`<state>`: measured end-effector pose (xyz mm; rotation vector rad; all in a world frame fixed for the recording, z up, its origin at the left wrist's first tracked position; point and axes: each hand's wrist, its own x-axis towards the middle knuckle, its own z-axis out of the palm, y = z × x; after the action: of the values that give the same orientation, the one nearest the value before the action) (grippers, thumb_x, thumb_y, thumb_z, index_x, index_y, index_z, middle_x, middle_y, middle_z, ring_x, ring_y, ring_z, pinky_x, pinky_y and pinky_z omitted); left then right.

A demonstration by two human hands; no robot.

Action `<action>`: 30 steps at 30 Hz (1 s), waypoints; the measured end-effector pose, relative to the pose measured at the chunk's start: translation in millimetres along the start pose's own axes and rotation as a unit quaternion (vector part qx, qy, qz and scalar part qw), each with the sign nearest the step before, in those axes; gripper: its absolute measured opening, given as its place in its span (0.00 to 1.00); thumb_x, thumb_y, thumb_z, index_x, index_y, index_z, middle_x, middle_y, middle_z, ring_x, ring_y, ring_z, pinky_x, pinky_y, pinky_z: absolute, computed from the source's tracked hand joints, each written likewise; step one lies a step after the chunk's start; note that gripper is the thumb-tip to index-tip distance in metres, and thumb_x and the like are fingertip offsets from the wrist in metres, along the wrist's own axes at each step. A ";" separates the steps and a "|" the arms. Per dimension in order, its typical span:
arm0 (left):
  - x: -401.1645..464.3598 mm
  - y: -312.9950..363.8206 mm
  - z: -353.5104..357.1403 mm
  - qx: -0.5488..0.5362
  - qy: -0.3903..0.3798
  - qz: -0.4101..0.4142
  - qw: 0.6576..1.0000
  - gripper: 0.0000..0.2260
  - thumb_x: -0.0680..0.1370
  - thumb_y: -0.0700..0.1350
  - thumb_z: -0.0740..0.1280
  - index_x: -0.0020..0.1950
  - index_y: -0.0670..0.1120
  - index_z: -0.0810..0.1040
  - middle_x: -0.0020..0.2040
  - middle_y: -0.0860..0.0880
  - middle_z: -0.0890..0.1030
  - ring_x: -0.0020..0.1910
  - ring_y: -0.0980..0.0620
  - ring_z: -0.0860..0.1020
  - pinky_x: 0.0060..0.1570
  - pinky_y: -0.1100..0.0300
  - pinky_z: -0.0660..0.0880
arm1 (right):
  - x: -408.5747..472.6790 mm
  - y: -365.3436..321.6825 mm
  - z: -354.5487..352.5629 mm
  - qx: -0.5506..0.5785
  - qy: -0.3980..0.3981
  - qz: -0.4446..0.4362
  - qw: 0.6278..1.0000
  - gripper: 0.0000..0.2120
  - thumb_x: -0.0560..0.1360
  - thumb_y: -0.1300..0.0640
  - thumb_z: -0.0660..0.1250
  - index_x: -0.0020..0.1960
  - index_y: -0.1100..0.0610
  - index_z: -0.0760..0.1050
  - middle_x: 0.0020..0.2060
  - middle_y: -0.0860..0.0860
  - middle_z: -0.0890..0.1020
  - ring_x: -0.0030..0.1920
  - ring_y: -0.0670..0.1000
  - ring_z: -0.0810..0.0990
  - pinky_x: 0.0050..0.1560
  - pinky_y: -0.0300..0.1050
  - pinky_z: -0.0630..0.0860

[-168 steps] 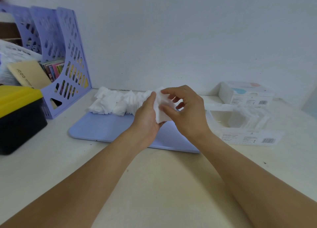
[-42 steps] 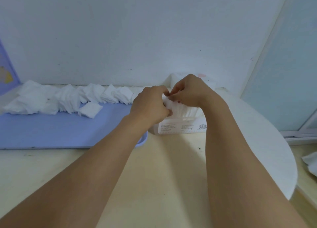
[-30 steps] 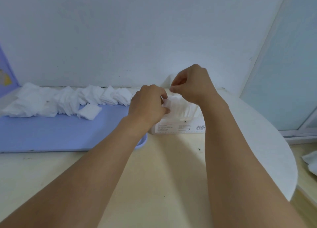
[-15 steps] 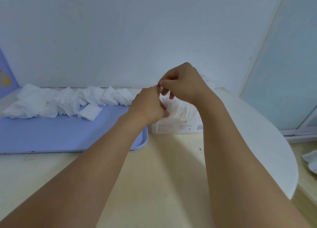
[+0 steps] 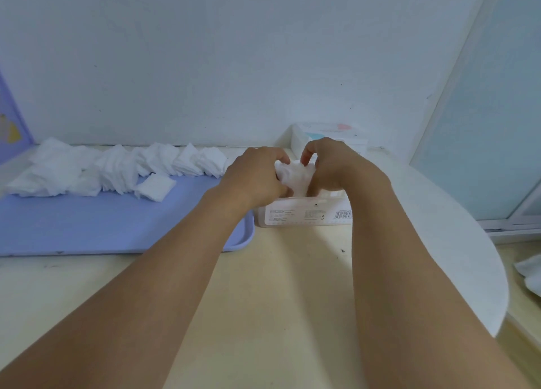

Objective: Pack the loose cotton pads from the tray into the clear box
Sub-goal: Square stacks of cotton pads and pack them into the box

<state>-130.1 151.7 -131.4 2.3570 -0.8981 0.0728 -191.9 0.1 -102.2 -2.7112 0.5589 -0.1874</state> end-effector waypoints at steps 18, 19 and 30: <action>3.2 -4.0 -2.4 -0.029 -0.052 0.017 0.998 0.24 0.74 0.42 0.74 0.69 0.50 0.73 0.48 0.52 0.85 0.53 0.50 0.81 0.57 0.50 0.78 | 0.2 -15.9 -6.5 0.113 0.127 -0.087 0.982 0.08 0.73 0.59 0.66 0.47 0.53 0.84 0.40 0.47 0.83 0.44 0.48 0.81 0.42 0.40 0.77; 3.9 -4.2 -3.1 -0.020 -0.050 0.019 0.998 0.23 0.74 0.40 0.72 0.68 0.48 0.73 0.50 0.49 0.85 0.53 0.49 0.81 0.56 0.49 0.78 | -0.7 -23.2 -4.1 0.122 0.125 -0.115 0.978 0.06 0.72 0.59 0.70 0.46 0.53 0.85 0.39 0.47 0.84 0.41 0.46 0.81 0.39 0.35 0.75; -3.6 -12.7 0.1 -0.165 0.112 0.001 0.980 0.24 0.72 0.32 0.67 0.65 0.48 0.70 0.47 0.51 0.82 0.51 0.52 0.80 0.50 0.59 0.77 | 13.2 -24.3 30.3 -0.002 0.105 -0.066 0.992 0.17 0.70 0.72 0.68 0.49 0.51 0.75 0.47 0.53 0.80 0.43 0.54 0.81 0.41 0.45 0.76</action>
<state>-125.0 161.2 -139.0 1.9948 -0.7396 0.1721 -165.1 25.4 -120.3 -2.7507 0.4368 -0.5129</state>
